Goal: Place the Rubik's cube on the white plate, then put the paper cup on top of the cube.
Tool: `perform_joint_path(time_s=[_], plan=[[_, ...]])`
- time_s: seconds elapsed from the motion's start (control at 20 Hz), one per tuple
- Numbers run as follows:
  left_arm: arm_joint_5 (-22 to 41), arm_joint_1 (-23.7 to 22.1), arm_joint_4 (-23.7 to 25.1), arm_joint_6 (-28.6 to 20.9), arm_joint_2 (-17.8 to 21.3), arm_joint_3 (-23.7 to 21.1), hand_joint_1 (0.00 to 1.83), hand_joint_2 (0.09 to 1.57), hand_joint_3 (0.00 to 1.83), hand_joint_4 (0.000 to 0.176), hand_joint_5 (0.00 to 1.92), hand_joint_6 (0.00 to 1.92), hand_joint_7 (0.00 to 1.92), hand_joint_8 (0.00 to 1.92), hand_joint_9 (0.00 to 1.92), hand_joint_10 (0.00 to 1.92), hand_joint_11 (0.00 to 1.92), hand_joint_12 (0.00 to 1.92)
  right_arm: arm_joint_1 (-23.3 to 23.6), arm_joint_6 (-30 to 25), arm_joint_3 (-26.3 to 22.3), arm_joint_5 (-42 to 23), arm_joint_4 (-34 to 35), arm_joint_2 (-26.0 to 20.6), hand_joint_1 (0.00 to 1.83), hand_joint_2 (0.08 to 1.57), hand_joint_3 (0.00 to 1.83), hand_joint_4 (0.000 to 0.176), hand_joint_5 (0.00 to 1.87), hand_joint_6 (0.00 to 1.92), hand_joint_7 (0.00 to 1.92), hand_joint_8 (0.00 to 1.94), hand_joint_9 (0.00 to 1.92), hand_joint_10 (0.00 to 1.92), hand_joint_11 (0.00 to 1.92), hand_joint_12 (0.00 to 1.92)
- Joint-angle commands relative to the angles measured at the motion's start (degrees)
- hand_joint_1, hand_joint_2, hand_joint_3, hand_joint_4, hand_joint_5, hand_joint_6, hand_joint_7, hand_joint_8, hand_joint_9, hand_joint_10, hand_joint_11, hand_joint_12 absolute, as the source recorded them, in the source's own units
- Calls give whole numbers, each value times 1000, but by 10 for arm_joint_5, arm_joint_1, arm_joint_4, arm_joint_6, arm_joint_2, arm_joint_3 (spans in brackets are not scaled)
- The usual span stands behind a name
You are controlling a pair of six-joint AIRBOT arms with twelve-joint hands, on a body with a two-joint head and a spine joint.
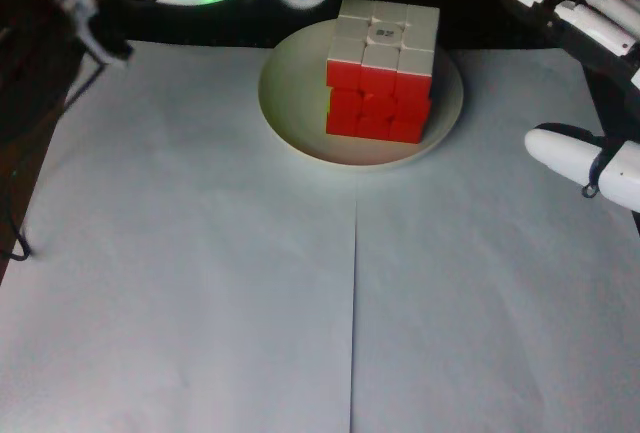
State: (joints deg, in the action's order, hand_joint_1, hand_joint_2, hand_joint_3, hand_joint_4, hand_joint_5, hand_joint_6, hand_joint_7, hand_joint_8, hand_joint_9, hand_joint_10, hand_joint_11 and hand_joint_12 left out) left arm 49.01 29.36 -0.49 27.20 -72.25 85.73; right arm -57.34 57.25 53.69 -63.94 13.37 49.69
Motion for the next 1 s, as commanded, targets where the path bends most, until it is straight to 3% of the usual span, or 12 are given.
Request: perform_joint_path(time_s=[0.0,0.1,0.2,0.25,0.3,0.35,0.4,0.6,0.7,0.8,0.85,0.95], plan=[[59,-13,-5,-11,-5,6,1108,1168,0,53,157,1622,143,1651,211,1736,231,1921,5,-1,3,-72,-4,2,468,1285,0,93,0,0,0,0,140,33,0,934],[56,-19,-5,-42,-31,30,1130,1172,0,62,166,1692,119,1645,155,1727,202,1921,5,-1,4,-72,-4,4,470,1280,0,103,0,0,0,0,147,35,0,937],[48,-22,-5,-55,-52,45,1128,1171,0,64,167,1627,116,1631,122,1730,181,1921,5,-1,5,-72,-4,5,493,1278,0,93,0,0,0,0,149,35,0,941],[43,-23,-5,-56,-58,48,1112,1161,0,42,143,1579,135,1576,164,1696,241,1921,5,-1,5,-72,-4,6,490,1275,0,97,0,0,0,0,149,34,0,940],[38,-23,0,-58,-64,51,1094,1157,0,0,78,1521,152,1517,207,1654,282,1921,5,-1,6,-72,-4,7,478,1280,0,80,0,0,0,0,154,36,0,935],[31,-24,3,-63,-70,55,1104,1162,0,0,57,1470,180,1492,244,1651,268,1914,5,-1,6,-72,-4,8,442,1280,0,82,0,0,0,0,158,36,0,930],[27,-24,10,-70,-76,60,1168,1152,0,0,80,1528,215,1657,299,1806,332,1921,5,-1,6,-72,-4,8,445,1280,0,90,0,0,0,0,155,33,0,929],[-1,-30,39,-77,-87,65,1147,1169,0,0,98,1674,229,1688,377,1792,396,1921,5,-1,6,-71,-4,10,445,1278,0,89,0,0,0,0,161,35,0,950],[-30,-43,71,-81,-87,65,1103,1160,0,12,160,1601,82,1562,138,1721,180,1921,5,-1,6,-71,-2,11,437,1276,0,110,0,0,0,0,168,36,0,935],[-50,-56,94,-82,-85,65,1110,1153,0,16,174,1591,69,1513,66,1680,86,1921,5,-1,6,-70,-1,11,437,1277,0,110,0,0,0,0,166,33,0,908],[-61,-64,109,-82,-83,65,1109,1147,0,10,186,1542,88,1382,100,1570,113,1921,5,-1,6,-70,-1,12,434,1281,1,106,0,0,0,0,168,34,0,915],[-81,-77,132,-84,-79,64,1103,1148,0,2,185,1545,92,1360,102,1564,104,1921,5,-1,6,-69,0,13,440,1283,1,100,0,0,0,0,163,29,0,888]])
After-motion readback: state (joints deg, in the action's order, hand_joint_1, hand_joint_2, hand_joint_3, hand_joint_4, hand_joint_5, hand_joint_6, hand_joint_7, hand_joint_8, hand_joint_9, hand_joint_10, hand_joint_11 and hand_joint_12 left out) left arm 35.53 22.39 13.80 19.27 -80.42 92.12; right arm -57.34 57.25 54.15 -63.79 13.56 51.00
